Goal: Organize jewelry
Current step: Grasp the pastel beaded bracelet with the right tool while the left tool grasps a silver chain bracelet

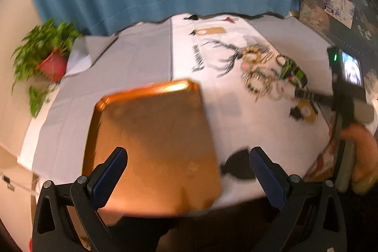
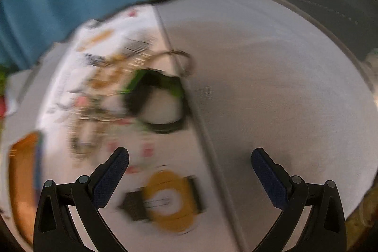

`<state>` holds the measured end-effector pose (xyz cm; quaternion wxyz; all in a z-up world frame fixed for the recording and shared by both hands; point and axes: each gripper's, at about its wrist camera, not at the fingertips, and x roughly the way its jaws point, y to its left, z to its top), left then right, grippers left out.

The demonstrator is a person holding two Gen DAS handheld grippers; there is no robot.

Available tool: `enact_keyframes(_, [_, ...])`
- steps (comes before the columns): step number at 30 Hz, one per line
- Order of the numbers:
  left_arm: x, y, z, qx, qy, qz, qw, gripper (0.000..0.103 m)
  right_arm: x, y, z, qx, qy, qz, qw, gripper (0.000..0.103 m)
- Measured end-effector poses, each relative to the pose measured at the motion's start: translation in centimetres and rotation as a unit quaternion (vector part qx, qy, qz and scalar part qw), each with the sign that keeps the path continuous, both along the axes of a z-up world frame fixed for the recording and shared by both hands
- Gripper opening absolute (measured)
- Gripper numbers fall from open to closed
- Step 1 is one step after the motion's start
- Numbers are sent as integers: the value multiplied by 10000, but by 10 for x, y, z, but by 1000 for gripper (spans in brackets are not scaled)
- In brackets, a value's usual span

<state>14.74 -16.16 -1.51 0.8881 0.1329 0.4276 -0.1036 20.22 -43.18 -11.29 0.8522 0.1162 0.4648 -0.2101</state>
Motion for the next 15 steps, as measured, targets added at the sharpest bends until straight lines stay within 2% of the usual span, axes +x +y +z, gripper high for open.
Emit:
enact_keyframes(1, [7,-7,1,-7,-20,-68,10000,102,-2,-2,-2,-143,49,93,9998,103])
enact_keyframes(4, [35,-36,-3,-38,21,-316,9995,103,-16,-12,-2,-173,-58,150,9997,103])
enact_keyframes(8, [76,-77,-29,41,433,-686,9967,103,-34,-25,-3,-232,-158,144,9995,103])
enact_keyframes(11, [93,-100,-48,67,758,-847,9935,102,-44,-25,-4,-309,-277,261,9988,103])
enact_keyframes(15, [99,-121,-61,189,719,-1071,9915,102,-45,-24,-4,-335,-338,355,9982,103])
